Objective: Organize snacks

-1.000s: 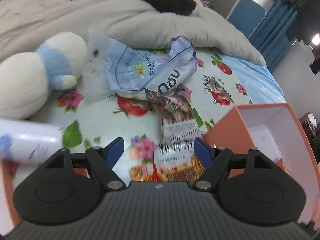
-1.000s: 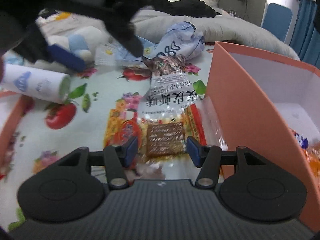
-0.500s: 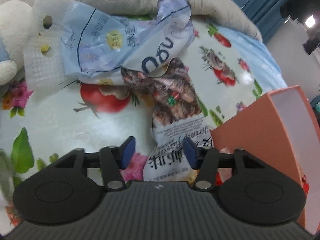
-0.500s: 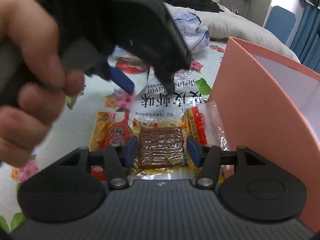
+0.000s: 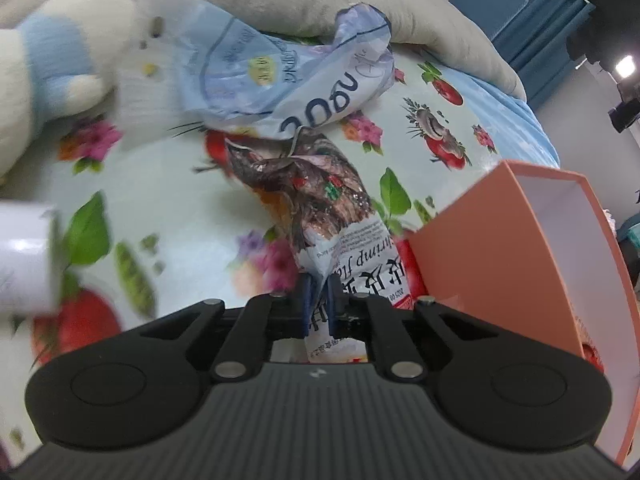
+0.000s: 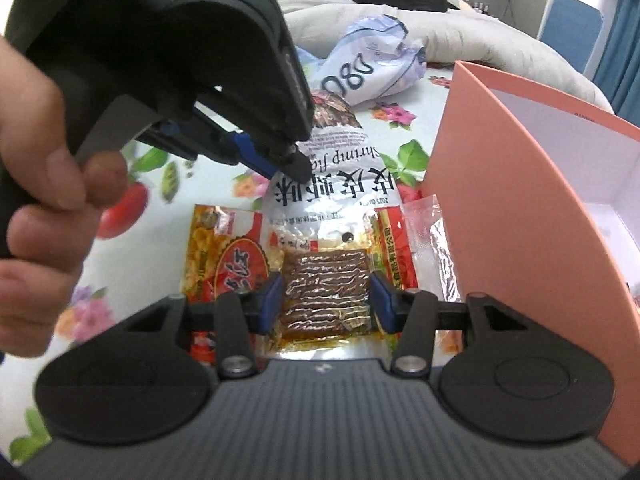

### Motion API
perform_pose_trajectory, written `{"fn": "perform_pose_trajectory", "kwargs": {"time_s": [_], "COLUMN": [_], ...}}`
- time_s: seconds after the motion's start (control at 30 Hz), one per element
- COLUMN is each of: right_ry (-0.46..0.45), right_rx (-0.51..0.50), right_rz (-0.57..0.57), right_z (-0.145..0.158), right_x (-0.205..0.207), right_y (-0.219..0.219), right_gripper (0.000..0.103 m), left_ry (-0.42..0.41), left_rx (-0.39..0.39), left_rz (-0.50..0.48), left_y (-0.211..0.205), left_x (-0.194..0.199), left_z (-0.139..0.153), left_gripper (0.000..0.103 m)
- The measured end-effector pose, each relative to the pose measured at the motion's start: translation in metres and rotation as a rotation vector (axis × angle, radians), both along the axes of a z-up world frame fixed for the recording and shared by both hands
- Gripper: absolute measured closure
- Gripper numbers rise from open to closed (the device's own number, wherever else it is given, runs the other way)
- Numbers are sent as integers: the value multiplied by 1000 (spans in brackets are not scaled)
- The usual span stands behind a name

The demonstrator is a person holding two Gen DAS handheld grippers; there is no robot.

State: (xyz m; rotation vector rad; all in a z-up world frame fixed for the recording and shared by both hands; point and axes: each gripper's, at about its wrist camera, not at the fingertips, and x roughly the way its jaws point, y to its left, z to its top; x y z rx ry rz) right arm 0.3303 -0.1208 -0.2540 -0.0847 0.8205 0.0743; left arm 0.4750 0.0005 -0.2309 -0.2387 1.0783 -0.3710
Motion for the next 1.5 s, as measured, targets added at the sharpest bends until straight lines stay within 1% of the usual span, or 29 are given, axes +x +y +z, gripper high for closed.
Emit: {"fn": "perform_pose_trajectory", "kwargs": {"time_s": [0.13, 0.23, 0.27, 0.3, 0.33, 0.43, 0.5, 0.57, 0.67, 0.77, 0.8, 0.83, 0.87, 0.93, 0.97, 1.03, 1.07, 1.1, 1.17, 1.2, 1.27, 1.33, 1.4, 1.43, 1.5], "right_ry": [9, 20, 23, 33, 35, 39, 35, 27, 8, -7, -9, -11, -16, -28, -30, -20, -9, 9, 56, 60, 35, 37, 51, 40, 23], "right_rx": [9, 27, 35, 36, 42, 58, 67, 76, 62, 39, 35, 32, 26, -11, -35, -81, -96, -100, -91, -103, -195, -287, -333, -356, -408], "right_rz": [38, 58, 71, 80, 85, 114, 127, 142, 183, 233, 253, 271, 289, 314, 316, 313, 302, 292, 299, 304, 311, 333, 365, 373, 392], "right_z": [10, 20, 23, 26, 29, 34, 35, 37, 40, 41, 42, 42, 43, 43, 42, 36, 31, 27, 22, 20, 17, 12, 7, 5, 4], "right_x": [-26, -48, -56, -63, -71, -94, -108, -124, -141, -154, -158, -164, -167, -174, -176, -176, -175, -174, -172, -173, -177, -181, -184, -186, -189], "right_y": [3, 4, 5, 6, 5, 4, 3, 2, -1, -3, -4, -4, -5, -4, -4, -3, -3, -3, -2, 0, 6, 13, 14, 14, 18], "right_gripper": [54, 55, 61, 92, 90, 90, 90, 90, 89, 88, 85, 75, 70, 52, 49, 33, 30, 28, 28, 28, 28, 29, 30, 33, 33], "left_ry": [-8, -7, -14, -22, -24, -16, -10, -12, -18, -17, -15, -16, -17, -23, -27, -34, -36, -36, -36, -34, -27, -25, -22, -21, -21], "left_rx": [-6, 5, 11, 18, 29, 35, 5, -7, -32, -61, -69, -72, -74, -75, -72, -63, -62, -63, -68, -72, -76, -74, -78, -80, -86], "left_rz": [34, 73, 83, 90, 104, 129, 161, 188, 238, 282, 290, 294, 298, 304, 305, 304, 301, 299, 296, 295, 295, 292, 291, 293, 296], "left_y": [13, 21, 23, 23, 25, 31, 38, 44, 55, 68, 71, 73, 73, 74, 74, 73, 73, 72, 72, 73, 73, 73, 74, 74, 75], "left_x": [-35, -68, -81, -93, -107, -147, -173, -197, -226, -245, -251, -256, -259, -260, -262, -263, -264, -264, -267, -266, -266, -267, -268, -268, -269], "left_z": [14, 25, 31, 36, 40, 45, 45, 44, 42, 39, 37, 36, 35, 33, 33, 31, 31, 30, 28, 27, 23, 21, 19, 19, 18], "left_gripper": [96, 97, 97, 97, 97, 97, 97, 97, 98, 98, 98, 98, 98, 98, 98, 98, 98, 98, 98, 98, 98, 98, 98, 98, 98]}}
